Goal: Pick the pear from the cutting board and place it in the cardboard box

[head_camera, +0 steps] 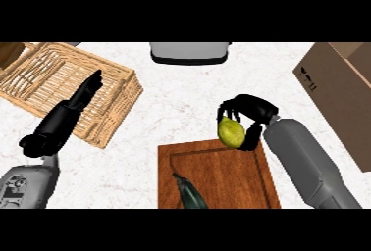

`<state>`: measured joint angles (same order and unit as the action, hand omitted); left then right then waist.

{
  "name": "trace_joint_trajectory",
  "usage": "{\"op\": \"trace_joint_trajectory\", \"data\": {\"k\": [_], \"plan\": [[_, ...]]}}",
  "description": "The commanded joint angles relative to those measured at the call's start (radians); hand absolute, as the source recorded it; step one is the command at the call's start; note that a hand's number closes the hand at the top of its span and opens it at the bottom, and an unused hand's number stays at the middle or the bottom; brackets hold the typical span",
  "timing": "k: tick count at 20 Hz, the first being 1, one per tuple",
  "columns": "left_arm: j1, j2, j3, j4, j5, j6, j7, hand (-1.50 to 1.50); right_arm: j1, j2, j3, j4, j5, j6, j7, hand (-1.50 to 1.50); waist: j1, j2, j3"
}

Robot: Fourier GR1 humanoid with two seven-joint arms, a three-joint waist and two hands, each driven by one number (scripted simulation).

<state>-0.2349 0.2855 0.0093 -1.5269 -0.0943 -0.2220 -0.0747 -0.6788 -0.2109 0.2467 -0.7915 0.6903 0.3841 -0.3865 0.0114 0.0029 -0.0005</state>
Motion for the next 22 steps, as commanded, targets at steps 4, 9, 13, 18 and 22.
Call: {"op": "trace_joint_trajectory", "data": {"k": [4, 9, 13, 18, 22], "plan": [[-0.006, -0.004, -0.009, 0.004, 0.002, -0.011, -0.001, 0.00, -0.154, -0.051, -0.123, 0.119, 0.144, -0.307, 0.477, 1.50, 0.030, 0.011, -0.001], [0.006, -0.032, -0.035, 0.014, -0.037, 0.016, -0.028, 0.00, -0.263, -0.035, -0.117, 0.175, 0.236, -0.497, 0.528, 1.50, 0.026, 0.008, 0.001], [0.073, -0.046, -0.041, -0.034, -0.036, 0.022, -0.044, 0.00, -0.359, -0.093, -0.097, 0.206, 0.303, -0.504, 0.536, 1.50, 0.025, 0.002, 0.000], [0.029, -0.021, -0.014, -0.033, -0.031, 0.006, 0.014, 0.00, -0.412, -0.093, -0.140, 0.123, 0.311, -0.544, 0.653, 1.50, 0.000, -0.003, 0.000], [0.023, -0.038, -0.011, -0.011, -0.037, 0.027, 0.005, 0.00, -0.433, -0.136, -0.230, 0.069, 0.298, -0.622, 0.821, 1.50, -0.015, -0.006, 0.000]]}}
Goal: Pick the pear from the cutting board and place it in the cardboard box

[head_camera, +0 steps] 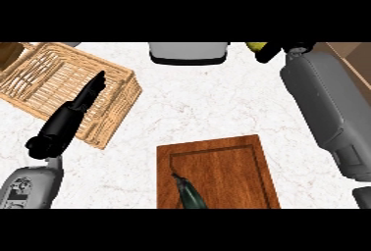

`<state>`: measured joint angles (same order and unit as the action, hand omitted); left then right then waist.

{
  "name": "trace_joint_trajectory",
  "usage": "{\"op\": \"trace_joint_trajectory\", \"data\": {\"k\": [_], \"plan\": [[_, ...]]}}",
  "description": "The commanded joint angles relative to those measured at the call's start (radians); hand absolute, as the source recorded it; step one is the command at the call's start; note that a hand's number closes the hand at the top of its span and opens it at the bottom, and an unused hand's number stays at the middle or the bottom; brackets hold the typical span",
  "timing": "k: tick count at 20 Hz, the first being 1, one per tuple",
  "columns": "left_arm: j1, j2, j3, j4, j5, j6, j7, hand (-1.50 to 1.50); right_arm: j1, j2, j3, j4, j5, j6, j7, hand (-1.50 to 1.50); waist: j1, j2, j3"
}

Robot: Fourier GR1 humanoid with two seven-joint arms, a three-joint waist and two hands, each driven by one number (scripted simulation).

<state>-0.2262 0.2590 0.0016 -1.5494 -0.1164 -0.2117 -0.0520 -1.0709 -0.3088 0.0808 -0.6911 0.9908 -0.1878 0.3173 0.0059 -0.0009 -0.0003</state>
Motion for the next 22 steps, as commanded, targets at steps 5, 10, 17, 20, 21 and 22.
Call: {"op": "trace_joint_trajectory", "data": {"k": [5, 10, 17, 20, 21, 22], "plan": [[-0.008, 0.031, 0.035, 0.010, 0.024, -0.034, -0.004, 0.00, -0.063, -0.109, -0.147, -0.021, 0.002, -0.104, 0.223, 1.50, 0.003, 0.004, 0.000], [0.042, 0.018, 0.027, -0.042, 0.004, -0.016, -0.003, 0.00, 0.014, -0.224, -0.226, -0.041, -0.042, -0.115, 0.190, 1.50, -0.003, 0.000, 0.000], [0.001, -0.008, 0.009, 0.018, -0.024, -0.012, -0.048, 0.00, -0.016, -0.368, -0.259, 0.189, -0.029, -0.030, 0.057, 1.50, 0.016, 0.010, 0.001], [0.027, -0.016, 0.001, -0.019, -0.013, -0.019, -0.007, 0.00, 0.055, -0.414, -0.286, 0.235, -0.068, 0.055, 0.003, 1.50, 0.013, 0.008, 0.001], [0.011, -0.014, 0.002, 0.020, -0.027, -0.013, -0.049, 0.00, 0.038, -0.423, -0.295, 0.259, -0.088, 0.133, 0.005, 1.50, 0.008, 0.010, 0.001], [-0.008, -0.018, 0.003, -0.005, -0.009, -0.022, -0.007, 0.00, 0.040, -0.420, -0.298, 0.297, -0.089, 0.146, -0.004, 1.50, 0.018, 0.012, 0.001]]}}
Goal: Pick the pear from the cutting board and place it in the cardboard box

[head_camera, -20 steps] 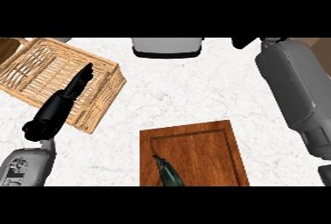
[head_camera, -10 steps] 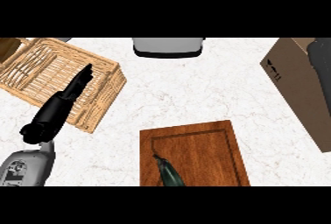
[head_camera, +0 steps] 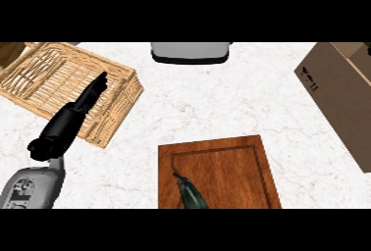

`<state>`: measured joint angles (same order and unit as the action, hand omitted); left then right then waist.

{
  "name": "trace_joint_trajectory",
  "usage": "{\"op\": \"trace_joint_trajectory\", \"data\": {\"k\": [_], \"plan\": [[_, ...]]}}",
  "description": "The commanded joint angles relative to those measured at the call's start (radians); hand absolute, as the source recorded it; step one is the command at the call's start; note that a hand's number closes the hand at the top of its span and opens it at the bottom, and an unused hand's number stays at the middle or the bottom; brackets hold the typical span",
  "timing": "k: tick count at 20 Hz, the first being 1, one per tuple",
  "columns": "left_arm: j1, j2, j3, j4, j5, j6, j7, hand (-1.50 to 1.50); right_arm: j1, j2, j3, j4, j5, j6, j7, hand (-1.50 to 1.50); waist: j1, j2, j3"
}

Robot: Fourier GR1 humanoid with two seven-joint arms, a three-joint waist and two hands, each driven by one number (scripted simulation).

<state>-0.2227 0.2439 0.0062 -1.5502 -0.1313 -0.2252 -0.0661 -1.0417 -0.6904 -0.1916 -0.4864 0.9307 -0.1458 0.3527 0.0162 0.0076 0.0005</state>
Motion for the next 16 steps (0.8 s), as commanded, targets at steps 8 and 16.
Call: {"op": "trace_joint_trajectory", "data": {"k": [8, 16], "plan": [[0.001, -0.012, -0.007, -0.004, -0.015, 0.002, -0.015, 0.00, 0.059, -0.150, -0.027, 0.230, -0.033, 0.322, -0.173, 1.50, 0.011, 0.003, 0.001], [0.016, -0.016, -0.016, -0.020, -0.031, -0.001, -0.008, 0.00, 0.096, -0.194, -0.089, 0.239, -0.112, 0.418, -0.436, -1.50, 0.009, -0.002, 0.002]]}}
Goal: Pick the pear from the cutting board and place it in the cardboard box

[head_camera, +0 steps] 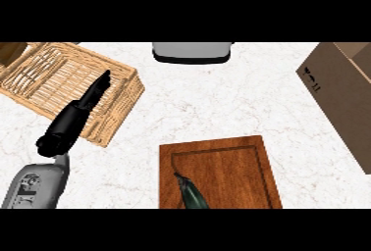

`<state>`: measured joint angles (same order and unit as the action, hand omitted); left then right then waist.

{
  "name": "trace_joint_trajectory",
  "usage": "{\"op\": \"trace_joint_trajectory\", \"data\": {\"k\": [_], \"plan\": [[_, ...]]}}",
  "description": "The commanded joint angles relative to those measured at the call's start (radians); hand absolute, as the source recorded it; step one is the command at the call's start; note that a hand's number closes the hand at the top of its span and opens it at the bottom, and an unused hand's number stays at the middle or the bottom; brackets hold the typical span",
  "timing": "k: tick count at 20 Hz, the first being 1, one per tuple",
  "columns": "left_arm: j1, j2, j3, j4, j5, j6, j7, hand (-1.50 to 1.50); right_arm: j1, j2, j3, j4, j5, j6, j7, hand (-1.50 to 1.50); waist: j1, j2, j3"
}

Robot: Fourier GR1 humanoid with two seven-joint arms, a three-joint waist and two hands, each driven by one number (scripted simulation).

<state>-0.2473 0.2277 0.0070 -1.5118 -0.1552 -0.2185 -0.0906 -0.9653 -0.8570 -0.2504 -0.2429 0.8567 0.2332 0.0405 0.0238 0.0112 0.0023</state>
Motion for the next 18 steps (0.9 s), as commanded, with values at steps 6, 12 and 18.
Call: {"op": "trace_joint_trajectory", "data": {"k": [6, 12, 18], "plan": [[0.039, 0.016, 0.022, -0.009, 0.010, -0.009, -0.008, 0.00, -0.034, 0.012, -0.297, -0.043, -0.290, -0.169, -0.205, -1.50, -0.017, -0.013, 0.004], [0.028, 0.014, 0.022, -0.032, 0.008, -0.005, -0.006, 0.00, -0.018, -0.022, -0.549, 0.009, -0.518, -0.242, -0.184, -1.50, -0.006, 0.000, 0.003], [-0.002, 0.013, 0.023, -0.056, 0.041, -0.040, 0.065, 0.00, 0.089, -0.075, -0.631, 0.011, -0.604, -0.253, -0.277, -1.50, 0.000, 0.000, 0.002]]}}
